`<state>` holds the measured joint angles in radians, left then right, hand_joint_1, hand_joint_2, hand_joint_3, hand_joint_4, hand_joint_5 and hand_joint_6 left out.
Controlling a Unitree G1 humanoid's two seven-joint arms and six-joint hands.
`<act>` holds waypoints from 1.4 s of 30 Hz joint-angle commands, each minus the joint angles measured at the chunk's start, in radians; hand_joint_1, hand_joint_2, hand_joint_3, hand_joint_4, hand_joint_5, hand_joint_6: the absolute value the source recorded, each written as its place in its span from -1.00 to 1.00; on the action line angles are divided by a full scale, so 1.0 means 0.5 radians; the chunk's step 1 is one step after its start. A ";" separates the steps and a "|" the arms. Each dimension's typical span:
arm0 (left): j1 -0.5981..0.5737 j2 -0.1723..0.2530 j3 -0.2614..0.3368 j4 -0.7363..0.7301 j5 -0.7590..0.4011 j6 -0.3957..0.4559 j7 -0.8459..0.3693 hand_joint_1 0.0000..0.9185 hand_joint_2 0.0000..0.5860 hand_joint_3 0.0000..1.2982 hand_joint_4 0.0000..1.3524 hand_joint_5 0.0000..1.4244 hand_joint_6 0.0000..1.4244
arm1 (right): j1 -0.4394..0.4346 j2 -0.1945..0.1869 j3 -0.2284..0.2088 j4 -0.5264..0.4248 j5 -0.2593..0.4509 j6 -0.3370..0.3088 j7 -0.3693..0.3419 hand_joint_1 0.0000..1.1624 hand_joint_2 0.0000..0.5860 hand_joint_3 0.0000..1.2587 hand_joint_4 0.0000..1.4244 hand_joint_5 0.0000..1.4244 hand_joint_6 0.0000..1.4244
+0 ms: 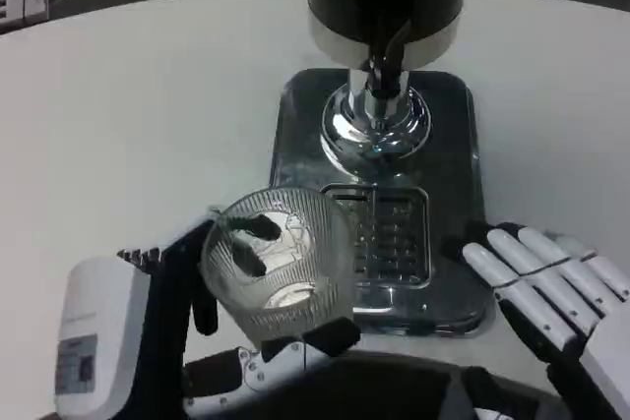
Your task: Grasp the cup under the faucet to collect the drink, then remove the cup.
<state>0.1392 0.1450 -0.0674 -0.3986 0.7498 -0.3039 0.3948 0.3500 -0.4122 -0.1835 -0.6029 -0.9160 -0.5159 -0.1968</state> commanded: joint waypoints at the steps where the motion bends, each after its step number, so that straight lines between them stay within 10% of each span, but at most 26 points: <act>1: -0.139 0.024 0.048 0.128 -0.043 -0.047 0.059 0.70 -1.00 0.54 0.58 0.67 1.00 | 0.053 -0.012 -0.035 -0.058 -0.005 -0.007 0.018 -0.54 0.80 -0.80 -0.86 -0.83 -0.75; 42: -1.591 0.151 -0.335 1.890 0.097 0.041 0.447 0.70 -1.00 0.53 0.58 0.67 1.00 | 0.226 0.024 -0.207 -0.070 0.084 -0.023 -0.002 -0.54 0.80 -0.80 -0.86 -0.83 -0.75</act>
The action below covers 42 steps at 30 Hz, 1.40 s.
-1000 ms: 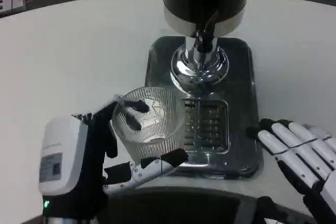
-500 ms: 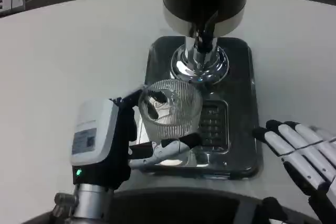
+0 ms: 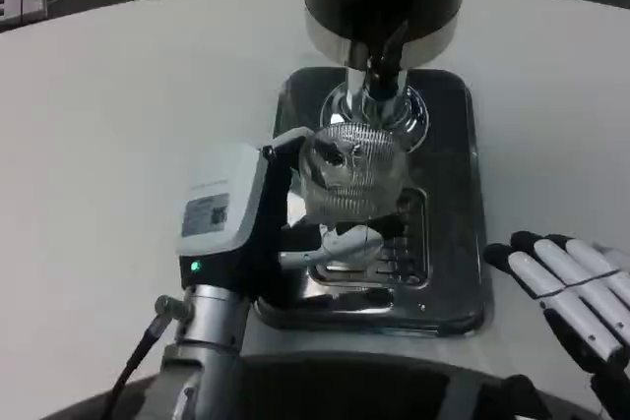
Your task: Grasp the cup under the faucet to collect the drink, then remove the cup.
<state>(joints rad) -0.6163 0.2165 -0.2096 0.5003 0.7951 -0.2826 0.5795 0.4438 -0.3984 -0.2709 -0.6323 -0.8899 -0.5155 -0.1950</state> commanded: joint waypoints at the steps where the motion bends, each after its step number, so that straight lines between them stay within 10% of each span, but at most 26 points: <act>1: -0.090 0.008 -0.062 0.112 0.006 0.003 0.087 0.70 -1.00 0.53 0.58 0.67 1.00 | 0.041 -0.004 -0.038 -0.010 0.034 -0.024 -0.007 -0.54 0.80 -0.80 -0.86 -0.83 -0.75; 10: -0.060 0.040 -0.123 0.130 -0.017 0.055 0.075 0.55 -1.00 0.39 0.31 0.48 0.79 | 0.050 0.004 -0.059 -0.014 0.047 -0.024 0.001 -0.54 0.80 -0.80 -0.86 -0.82 -0.75; 15: 0.000 0.065 -0.113 0.073 -0.033 0.078 0.061 -0.18 -0.75 -0.15 -0.33 0.05 0.25 | 0.055 0.008 -0.053 -0.022 0.051 -0.026 0.007 -0.54 0.80 -0.80 -0.86 -0.82 -0.74; 24: 0.028 0.093 -0.105 0.008 -0.092 0.074 -0.018 -0.51 -0.75 -0.82 -0.97 -0.47 -0.46 | 0.057 0.019 -0.028 -0.039 0.048 -0.021 0.024 -0.54 0.80 -0.80 -0.86 -0.81 -0.73; 32: 0.140 0.105 -0.049 -0.189 -0.183 0.056 -0.080 -0.97 -0.99 -1.00 -1.00 -0.69 -0.72 | 0.092 0.044 -0.035 -0.062 0.044 -0.022 0.017 -0.54 0.80 -0.80 -0.86 -0.81 -0.73; 42: 0.551 0.090 0.155 -0.906 -0.409 0.039 -0.220 -1.00 -0.92 -1.00 -1.00 -0.77 -0.85 | 0.126 0.079 -0.013 -0.087 0.022 -0.044 0.015 -0.54 0.80 -0.79 -0.86 -0.81 -0.73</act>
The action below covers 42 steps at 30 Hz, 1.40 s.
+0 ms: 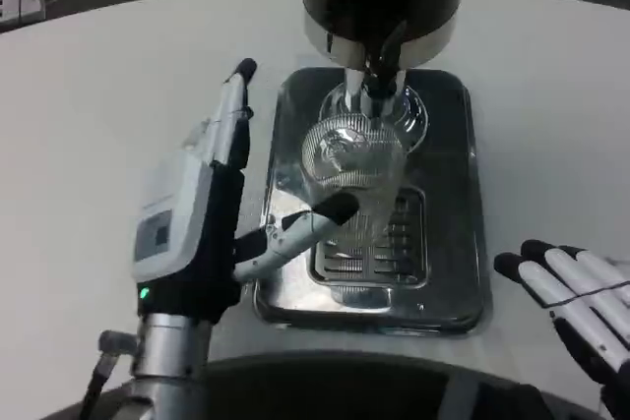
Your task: Grasp the cup under the faucet to collect the drink, then remove the cup.
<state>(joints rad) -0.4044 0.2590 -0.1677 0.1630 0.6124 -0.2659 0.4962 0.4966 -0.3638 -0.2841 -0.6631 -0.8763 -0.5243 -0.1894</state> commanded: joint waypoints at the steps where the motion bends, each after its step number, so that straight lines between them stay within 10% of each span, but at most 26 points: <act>1: 0.174 -0.008 0.102 -0.331 -0.093 0.002 -0.078 -1.00 -0.87 -1.00 -1.00 -0.78 -0.86 | 0.022 0.013 0.018 -0.029 -0.008 -0.027 0.005 -0.53 0.80 -0.79 -0.86 -0.81 -0.73; 21: 0.133 -0.115 0.121 -1.487 -0.590 0.506 -1.071 -1.00 -0.42 -1.00 -1.00 -1.00 -1.00 | 0.049 0.060 0.118 -0.052 -0.072 -0.004 0.016 -0.54 0.77 -0.80 -0.86 -0.81 -0.72; 42: -0.082 -0.147 0.008 -1.302 -0.657 0.594 -1.349 -1.00 -0.43 -1.00 -1.00 -0.97 -1.00 | 0.032 0.078 0.119 -0.044 -0.072 0.017 0.023 -0.55 0.77 -0.80 -0.86 -0.81 -0.72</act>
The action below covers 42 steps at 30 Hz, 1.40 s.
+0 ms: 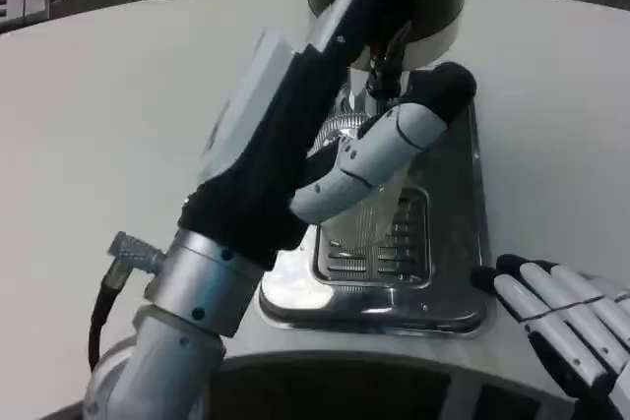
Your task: Grasp the cup under the faucet to collect the drink, then remove the cup.
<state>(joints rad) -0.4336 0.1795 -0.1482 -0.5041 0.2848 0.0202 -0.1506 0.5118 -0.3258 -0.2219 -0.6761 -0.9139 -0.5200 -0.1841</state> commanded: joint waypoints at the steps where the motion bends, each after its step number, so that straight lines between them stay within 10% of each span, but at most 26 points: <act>1: -0.024 0.014 -0.035 0.035 -0.002 0.027 -0.066 -1.00 -0.43 -1.00 -1.00 -0.97 -1.00 | 0.001 0.002 -0.005 -0.017 0.005 0.010 0.012 -0.55 0.77 -0.80 -0.86 -0.81 -0.72; 12: -0.004 0.072 -0.074 -0.002 0.030 0.109 -0.184 -1.00 -0.44 -1.00 -1.00 -0.94 -0.99 | -0.017 -0.007 -0.004 0.006 0.018 0.012 0.009 -0.55 0.77 -0.80 -0.86 -0.81 -0.72; 28: -0.264 0.402 -0.182 -0.145 0.448 0.251 -0.527 -1.00 -0.48 -1.00 -1.00 -0.92 -0.98 | -0.033 -0.002 0.017 0.024 0.035 0.024 0.020 -0.55 0.77 -0.80 -0.86 -0.81 -0.70; 42: -0.323 0.441 -0.267 -0.161 0.609 0.193 -0.629 -1.00 -0.53 -1.00 -1.00 -0.93 -0.99 | -0.063 0.006 0.049 0.037 0.080 0.080 0.055 -0.56 0.72 -0.80 -0.86 -0.80 -0.70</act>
<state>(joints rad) -0.5936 0.3954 -0.2558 -0.5838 0.5779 0.1364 -0.4358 0.4809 -0.3255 -0.2005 -0.6661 -0.9012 -0.4906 -0.1714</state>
